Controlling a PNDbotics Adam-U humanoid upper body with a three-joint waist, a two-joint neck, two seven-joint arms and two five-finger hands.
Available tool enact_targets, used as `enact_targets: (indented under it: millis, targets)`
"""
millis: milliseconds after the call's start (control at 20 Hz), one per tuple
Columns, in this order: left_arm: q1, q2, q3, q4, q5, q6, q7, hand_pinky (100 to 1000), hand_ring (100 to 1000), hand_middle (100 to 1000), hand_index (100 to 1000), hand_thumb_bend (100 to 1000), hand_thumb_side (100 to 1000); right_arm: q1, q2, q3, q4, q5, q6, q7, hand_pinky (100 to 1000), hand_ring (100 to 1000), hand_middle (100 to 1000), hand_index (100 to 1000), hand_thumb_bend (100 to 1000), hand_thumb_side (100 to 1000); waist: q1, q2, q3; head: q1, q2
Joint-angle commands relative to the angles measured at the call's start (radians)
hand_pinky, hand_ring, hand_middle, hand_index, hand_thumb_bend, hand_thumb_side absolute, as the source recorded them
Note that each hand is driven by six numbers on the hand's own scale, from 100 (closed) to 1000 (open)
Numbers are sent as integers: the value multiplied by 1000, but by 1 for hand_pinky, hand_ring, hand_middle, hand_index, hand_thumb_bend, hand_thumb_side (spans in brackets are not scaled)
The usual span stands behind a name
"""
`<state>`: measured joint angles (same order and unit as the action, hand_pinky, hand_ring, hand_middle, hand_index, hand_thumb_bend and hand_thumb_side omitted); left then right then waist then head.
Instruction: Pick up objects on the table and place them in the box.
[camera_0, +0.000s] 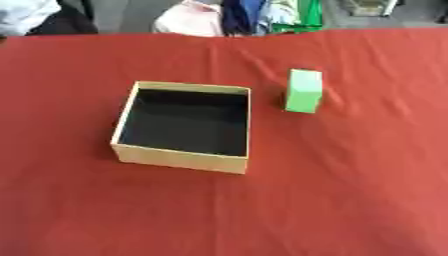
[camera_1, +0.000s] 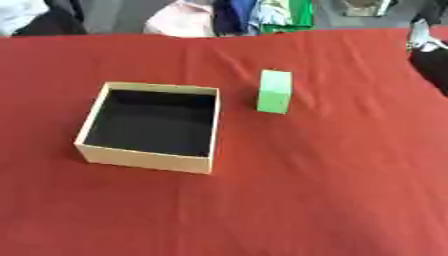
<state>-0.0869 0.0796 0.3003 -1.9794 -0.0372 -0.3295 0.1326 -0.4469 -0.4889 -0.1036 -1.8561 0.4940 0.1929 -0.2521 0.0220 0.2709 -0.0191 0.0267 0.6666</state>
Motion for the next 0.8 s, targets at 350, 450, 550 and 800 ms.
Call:
enact_targets:
  millis: [350, 450, 550, 800]
  targets:
    - [-1, 22, -7, -21, 7, 9, -8, 682, 593, 671, 801, 100, 574, -168, -94, 90, 74, 64, 75, 94, 694, 719, 716, 865, 100, 266, -22, -33, 10, -18, 14]
    - [2, 22, -12, -21, 10, 10, -14, 682, 593, 671, 801, 100, 573, -214, -106, 134, 114, 89, 98, 122, 710, 727, 727, 868, 100, 249, -23, -35, 21, -29, 13]
    - [5, 20, -16, -21, 12, 10, -19, 683, 593, 671, 801, 100, 573, -261, -106, 180, 160, 117, 123, 151, 725, 737, 740, 873, 100, 234, -22, -37, 31, -37, 11]
    - [12, 15, -23, -21, 15, 10, -32, 683, 593, 672, 801, 100, 571, -380, -70, 279, 278, 189, 183, 224, 769, 764, 775, 895, 100, 213, -18, -36, 44, -47, 8]
